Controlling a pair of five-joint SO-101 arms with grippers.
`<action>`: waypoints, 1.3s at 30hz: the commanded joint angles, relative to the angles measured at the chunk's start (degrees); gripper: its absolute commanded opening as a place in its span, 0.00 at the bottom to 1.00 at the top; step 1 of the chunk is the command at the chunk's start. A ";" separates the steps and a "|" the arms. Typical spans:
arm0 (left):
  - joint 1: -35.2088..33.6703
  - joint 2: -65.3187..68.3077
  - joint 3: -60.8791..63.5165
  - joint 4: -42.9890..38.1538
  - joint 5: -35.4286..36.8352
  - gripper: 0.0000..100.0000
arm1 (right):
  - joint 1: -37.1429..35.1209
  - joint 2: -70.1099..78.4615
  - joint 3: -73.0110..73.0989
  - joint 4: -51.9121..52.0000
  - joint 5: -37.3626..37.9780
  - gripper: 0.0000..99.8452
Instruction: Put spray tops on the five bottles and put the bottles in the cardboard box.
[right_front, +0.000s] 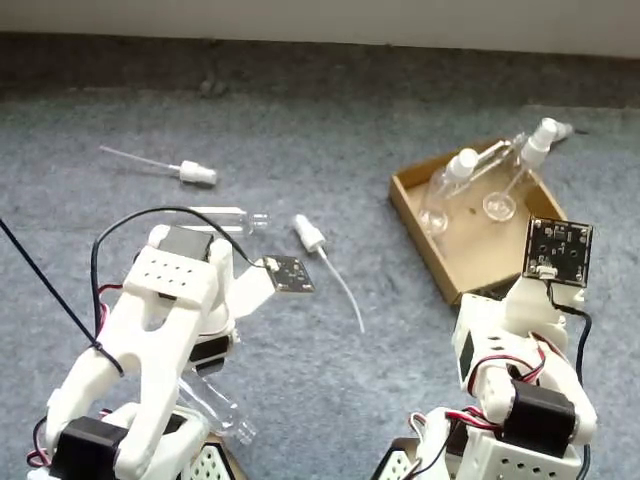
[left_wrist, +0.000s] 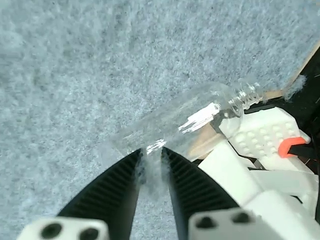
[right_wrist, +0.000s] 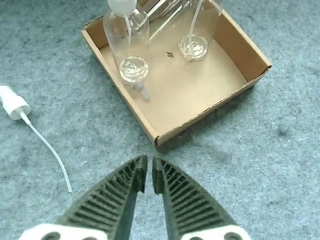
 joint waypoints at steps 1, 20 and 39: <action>1.10 0.04 -0.13 -2.55 -0.53 0.00 | 0.66 -0.31 -0.48 -1.54 0.70 0.01; 0.92 -0.13 -1.19 2.90 -0.70 0.00 | 0.66 -0.31 -0.22 -1.54 0.70 0.01; 1.63 0.13 5.93 5.71 -16.09 0.00 | 0.75 -0.31 -0.22 -1.54 0.70 0.01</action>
